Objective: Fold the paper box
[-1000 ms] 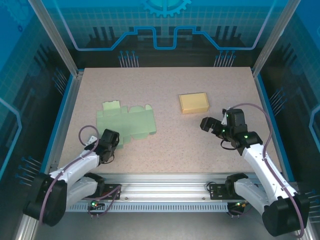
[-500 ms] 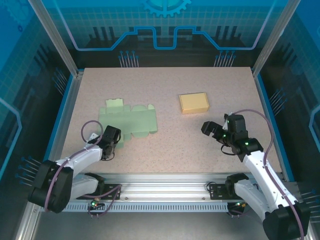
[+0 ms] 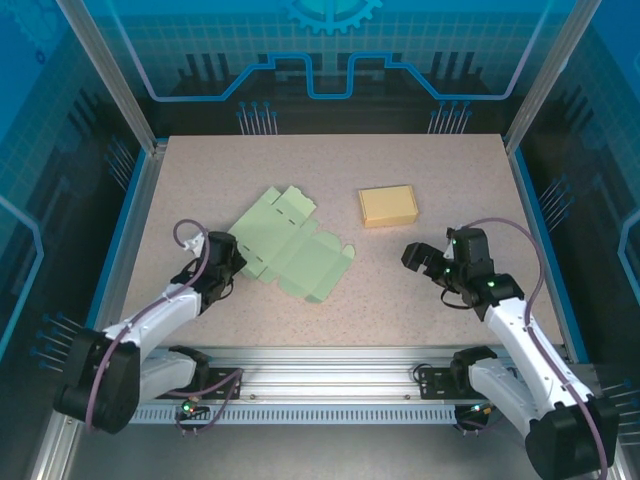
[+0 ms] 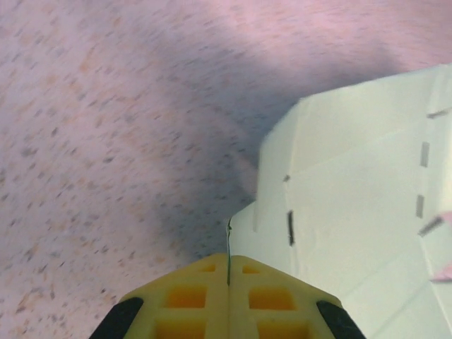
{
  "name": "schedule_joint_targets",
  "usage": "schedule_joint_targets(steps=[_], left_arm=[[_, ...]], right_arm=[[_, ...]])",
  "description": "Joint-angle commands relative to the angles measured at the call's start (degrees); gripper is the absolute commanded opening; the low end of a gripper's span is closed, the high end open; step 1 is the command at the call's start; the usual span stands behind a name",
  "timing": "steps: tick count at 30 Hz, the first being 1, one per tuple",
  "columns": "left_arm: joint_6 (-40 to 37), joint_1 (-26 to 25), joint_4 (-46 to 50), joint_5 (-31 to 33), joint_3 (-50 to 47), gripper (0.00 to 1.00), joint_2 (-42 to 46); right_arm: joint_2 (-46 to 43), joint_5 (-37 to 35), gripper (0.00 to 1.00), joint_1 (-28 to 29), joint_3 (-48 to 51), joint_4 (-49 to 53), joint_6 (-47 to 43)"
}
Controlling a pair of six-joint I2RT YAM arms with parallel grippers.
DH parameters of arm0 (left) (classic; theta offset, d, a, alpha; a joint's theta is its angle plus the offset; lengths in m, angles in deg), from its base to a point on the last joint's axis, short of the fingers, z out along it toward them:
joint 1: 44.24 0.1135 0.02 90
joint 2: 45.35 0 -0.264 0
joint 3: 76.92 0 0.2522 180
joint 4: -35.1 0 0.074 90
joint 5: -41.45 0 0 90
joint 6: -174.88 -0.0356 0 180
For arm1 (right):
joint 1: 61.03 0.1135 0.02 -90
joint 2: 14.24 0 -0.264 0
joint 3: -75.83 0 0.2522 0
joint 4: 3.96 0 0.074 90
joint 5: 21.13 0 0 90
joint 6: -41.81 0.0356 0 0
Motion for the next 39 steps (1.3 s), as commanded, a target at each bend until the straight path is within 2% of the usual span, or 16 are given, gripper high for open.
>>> schedule_joint_targets(steps=[1,5,9,13,19,25,34,39], left_arm=[[-13.2,0.1,-3.8,-3.4,-0.3,0.0,5.4],[-23.8,0.1,-6.9,-9.8,-0.9,0.0,10.3],[-32.4,0.1,-9.4,-19.2,-0.4,0.0,11.6],[-38.3,0.1,-10.9,-26.2,0.8,0.0,11.0],[-45.1,0.1,-14.9,-32.0,0.8,0.0,11.7],[-46.1,0.1,-19.2,-36.1,1.3,0.0,10.8],[-46.7,0.2,-22.2,-38.9,0.9,0.0,9.7],[-46.5,0.2,-23.5,-40.7,0.8,0.0,9.3]], right_arm=[[1.1,0.0,1.0,0.6,0.2,-2.3,-0.2],[2.6,1.7,1.0,1.5,0.7,-6.4,-1.7],[5.9,5.5,1.0,2.9,0.0,-11.6,-5.0],[11.5,8.5,1.0,5.2,-4.3,-14.1,-10.7],[20.7,6.9,0.98,10.1,-12.9,-15.9,-19.5],[28.8,7.4,0.97,10.5,-17.8,-20.2,-24.5],[41.5,14.0,0.93,9.0,-17.6,-33.2,-25.3],[45.5,14.6,0.88,8.8,-18.5,-35.3,-25.5]])
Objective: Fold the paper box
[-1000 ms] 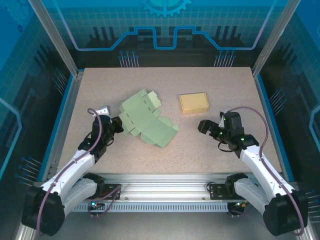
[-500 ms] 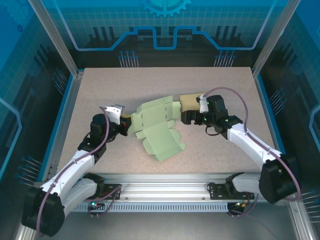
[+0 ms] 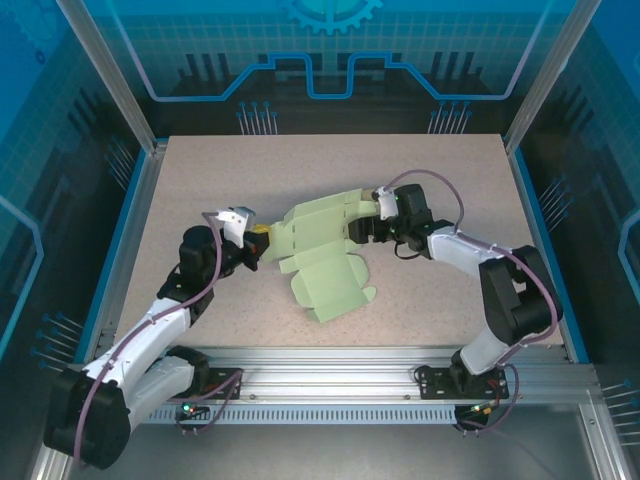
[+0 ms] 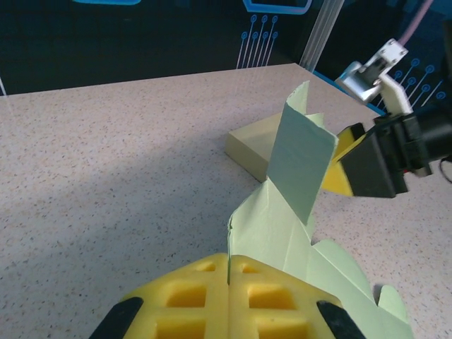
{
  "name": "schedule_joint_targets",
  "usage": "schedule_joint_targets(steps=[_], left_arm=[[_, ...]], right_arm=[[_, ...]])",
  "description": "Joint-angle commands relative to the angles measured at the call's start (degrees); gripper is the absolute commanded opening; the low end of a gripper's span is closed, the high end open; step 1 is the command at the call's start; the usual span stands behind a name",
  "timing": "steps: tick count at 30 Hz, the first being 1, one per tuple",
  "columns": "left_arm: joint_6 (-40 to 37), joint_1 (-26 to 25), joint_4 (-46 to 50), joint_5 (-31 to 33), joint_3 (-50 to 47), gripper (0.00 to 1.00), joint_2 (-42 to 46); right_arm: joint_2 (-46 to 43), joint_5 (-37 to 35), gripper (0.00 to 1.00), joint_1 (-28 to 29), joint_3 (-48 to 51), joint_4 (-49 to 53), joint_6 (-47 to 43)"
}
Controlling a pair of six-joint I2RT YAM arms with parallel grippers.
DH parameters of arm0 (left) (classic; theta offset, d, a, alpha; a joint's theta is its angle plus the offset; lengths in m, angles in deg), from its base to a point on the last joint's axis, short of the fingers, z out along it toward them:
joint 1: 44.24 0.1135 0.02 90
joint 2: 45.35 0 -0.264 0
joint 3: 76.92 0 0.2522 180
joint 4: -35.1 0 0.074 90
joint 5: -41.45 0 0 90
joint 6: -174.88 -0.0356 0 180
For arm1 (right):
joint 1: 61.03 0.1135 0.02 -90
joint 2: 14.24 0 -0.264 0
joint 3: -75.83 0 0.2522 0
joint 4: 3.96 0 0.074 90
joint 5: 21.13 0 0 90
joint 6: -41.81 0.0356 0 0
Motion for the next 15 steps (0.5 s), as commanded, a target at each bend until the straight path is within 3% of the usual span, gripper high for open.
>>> schedule_joint_targets(steps=[1,6,15], left_arm=[[-0.8,0.2,-3.4,-2.9,0.9,0.0,-0.4],[-0.6,0.2,-3.7,-3.5,1.0,0.0,-0.8],[-0.4,0.2,-4.8,-4.6,3.3,0.0,-4.6]], right_arm=[[1.4,1.8,0.88,-0.8,-1.1,-4.3,-0.9],[-0.8,2.3,0.81,-2.4,2.2,-8.0,-0.1],[-4.5,3.5,0.15,-3.2,5.2,-8.0,-1.3]])
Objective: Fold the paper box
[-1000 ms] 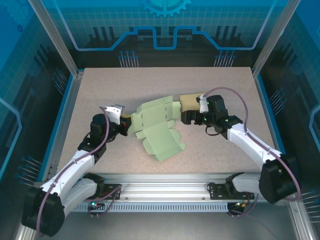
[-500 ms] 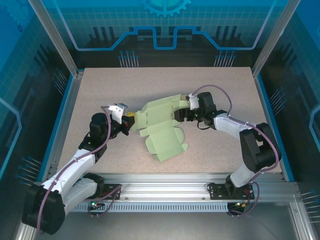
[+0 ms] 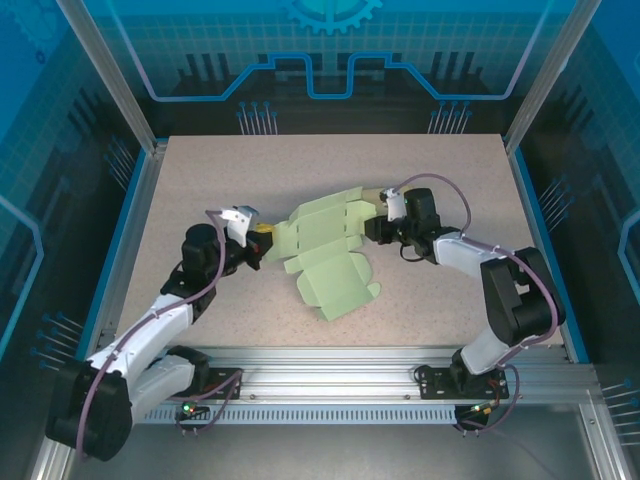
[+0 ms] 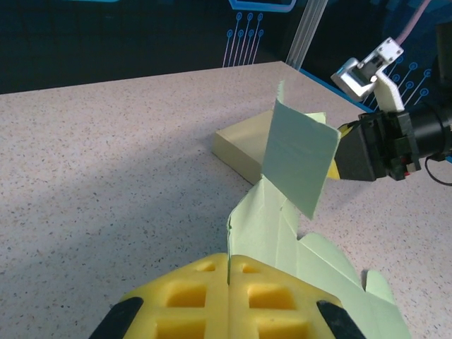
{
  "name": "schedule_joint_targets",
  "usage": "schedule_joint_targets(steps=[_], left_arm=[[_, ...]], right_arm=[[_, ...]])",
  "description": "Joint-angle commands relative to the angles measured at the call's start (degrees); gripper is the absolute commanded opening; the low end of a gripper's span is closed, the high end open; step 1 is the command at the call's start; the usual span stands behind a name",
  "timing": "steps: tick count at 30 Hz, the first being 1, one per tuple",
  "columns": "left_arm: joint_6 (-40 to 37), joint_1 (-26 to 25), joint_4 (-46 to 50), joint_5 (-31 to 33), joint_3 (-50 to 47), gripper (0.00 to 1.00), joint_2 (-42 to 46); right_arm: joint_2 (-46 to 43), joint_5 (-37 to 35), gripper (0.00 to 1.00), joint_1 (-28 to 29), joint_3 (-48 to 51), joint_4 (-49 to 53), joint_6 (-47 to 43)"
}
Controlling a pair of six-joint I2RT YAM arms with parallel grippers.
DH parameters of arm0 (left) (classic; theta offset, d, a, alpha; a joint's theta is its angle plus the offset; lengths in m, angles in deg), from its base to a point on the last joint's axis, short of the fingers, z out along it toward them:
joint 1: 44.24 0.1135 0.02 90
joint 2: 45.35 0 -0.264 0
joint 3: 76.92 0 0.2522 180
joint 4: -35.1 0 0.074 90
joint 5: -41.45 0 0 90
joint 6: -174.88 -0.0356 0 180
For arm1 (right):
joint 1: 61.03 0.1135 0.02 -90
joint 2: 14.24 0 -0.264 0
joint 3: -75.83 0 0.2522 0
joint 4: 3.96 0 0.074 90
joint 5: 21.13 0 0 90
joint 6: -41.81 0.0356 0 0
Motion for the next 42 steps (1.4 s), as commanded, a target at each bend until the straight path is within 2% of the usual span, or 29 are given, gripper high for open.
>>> schedule_joint_targets(steps=[1,2,5,6,8,9,13,16,19,22,27,32,42], left_arm=[[-0.7,0.2,-1.5,-2.2,3.7,0.0,-2.0],[-1.0,0.2,-0.9,-2.5,4.5,0.03,-2.7],[-3.3,0.3,2.4,-4.4,8.5,0.21,-4.9],[-4.4,0.3,4.2,-5.2,10.6,0.33,-5.7],[-6.8,0.3,7.9,-6.4,14.8,0.65,-7.0],[-8.2,0.3,9.9,-6.7,17.0,0.73,-7.6],[-13.6,0.3,12.2,-6.7,22.8,0.86,-8.9],[-19.8,0.3,14.3,-8.8,27.2,0.91,-11.3],[-29.4,0.2,22.1,-10.9,33.2,0.95,-15.9],[-39.6,0.3,31.9,-11.1,41.0,0.96,-22.3],[-51.6,0.7,42.8,-11.0,51.6,0.96,-32.3],[-57.7,1.0,43.4,-11.9,54.1,0.93,-36.4],[-59.6,1.9,41.8,-9.8,59.0,0.87,-43.8]], right_arm=[[-3.3,0.5,0.09,-0.2,0.9,-0.8,-1.3],[-3.9,0.1,0.06,-0.2,1.0,-0.4,-1.6],[-5.3,-1.0,0.0,0.0,0.4,3.2,-3.6],[-5.7,-1.3,0.0,0.2,0.2,4.6,-4.5],[-6.9,-2.2,0.0,0.7,0.3,6.2,-6.2],[-7.7,-2.7,0.0,1.1,0.6,6.6,-7.0],[-10.9,-4.4,0.0,2.4,2.7,6.3,-9.4],[-13.1,-5.1,0.0,3.0,4.0,6.0,-10.8],[-15.1,-4.9,0.0,3.3,5.2,5.3,-12.0],[-17.4,-4.0,0.0,3.7,6.6,4.3,-13.3],[-20.5,-3.6,0.0,4.5,7.5,5.1,-15.0],[-22.7,-2.5,0.0,5.1,7.8,6.7,-16.0],[-22.5,-1.1,0.0,5.3,6.4,8.7,-17.3]])
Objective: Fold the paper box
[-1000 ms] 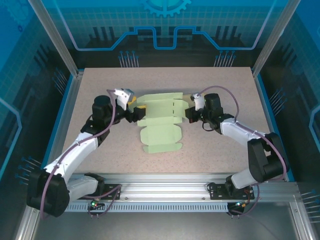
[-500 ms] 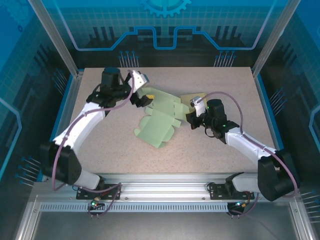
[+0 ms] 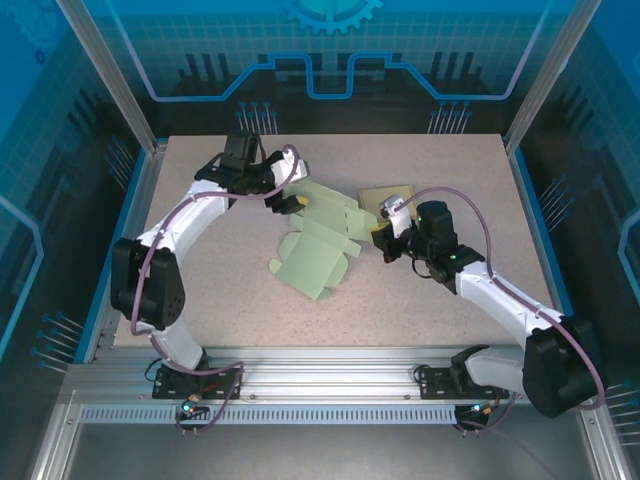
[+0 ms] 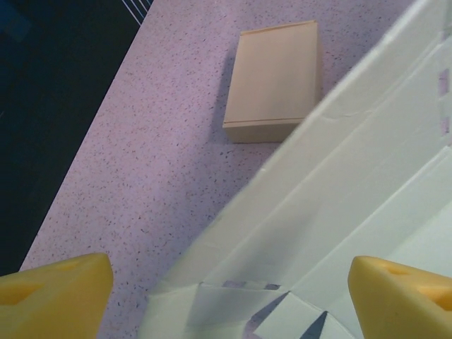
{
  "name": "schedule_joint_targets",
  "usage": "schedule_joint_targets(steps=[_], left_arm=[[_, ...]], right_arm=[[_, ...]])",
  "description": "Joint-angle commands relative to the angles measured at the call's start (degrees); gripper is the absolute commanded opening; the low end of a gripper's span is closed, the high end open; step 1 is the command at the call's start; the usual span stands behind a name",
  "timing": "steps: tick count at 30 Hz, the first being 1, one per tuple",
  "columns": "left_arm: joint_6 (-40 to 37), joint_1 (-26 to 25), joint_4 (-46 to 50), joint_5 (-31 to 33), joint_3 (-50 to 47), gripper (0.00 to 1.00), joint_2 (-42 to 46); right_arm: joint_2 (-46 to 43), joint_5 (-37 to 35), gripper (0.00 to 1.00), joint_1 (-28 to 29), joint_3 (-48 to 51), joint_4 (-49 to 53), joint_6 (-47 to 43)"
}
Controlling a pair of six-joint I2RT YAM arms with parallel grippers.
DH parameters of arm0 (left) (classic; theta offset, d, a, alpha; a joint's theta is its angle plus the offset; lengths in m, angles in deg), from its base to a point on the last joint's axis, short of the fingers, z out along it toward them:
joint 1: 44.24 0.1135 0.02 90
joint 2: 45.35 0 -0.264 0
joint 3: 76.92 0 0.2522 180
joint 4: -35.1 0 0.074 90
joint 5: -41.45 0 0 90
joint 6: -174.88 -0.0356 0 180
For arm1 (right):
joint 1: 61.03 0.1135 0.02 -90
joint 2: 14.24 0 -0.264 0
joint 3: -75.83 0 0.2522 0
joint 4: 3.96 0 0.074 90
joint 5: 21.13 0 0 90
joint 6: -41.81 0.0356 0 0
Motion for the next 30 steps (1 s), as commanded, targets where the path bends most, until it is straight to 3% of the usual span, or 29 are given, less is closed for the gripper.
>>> schedule_joint_targets(steps=[1,4,7,9,16,20,30], left_arm=[[-2.6,1.0,0.4,-1.2,3.0,0.87,-2.0],[-3.7,1.0,3.5,-1.1,6.0,0.79,-4.5],[-5.3,1.1,7.6,-1.1,9.1,0.65,-7.0],[-5.9,1.1,8.7,-1.0,10.0,0.5,-7.9],[-6.9,1.1,8.5,-0.7,7.8,0.47,-7.7],[-6.8,1.1,8.2,-0.2,6.9,0.33,-8.3],[-7.9,1.0,5.4,2.0,3.3,0.45,-8.5]], right_arm=[[0.2,2.0,0.0,0.9,-1.1,1.1,-1.4],[0.7,2.0,0.0,0.9,-1.3,0.8,-1.3],[1.2,2.0,0.0,0.9,-1.4,0.4,-1.3],[1.5,1.7,0.0,0.9,-1.5,0.4,-1.4],[3.2,1.2,0.0,0.7,-1.8,-0.8,-0.6],[4.0,1.7,0.0,0.7,-2.2,-1.1,-0.4],[4.5,1.7,0.0,0.6,-2.9,-1.1,-0.2]])
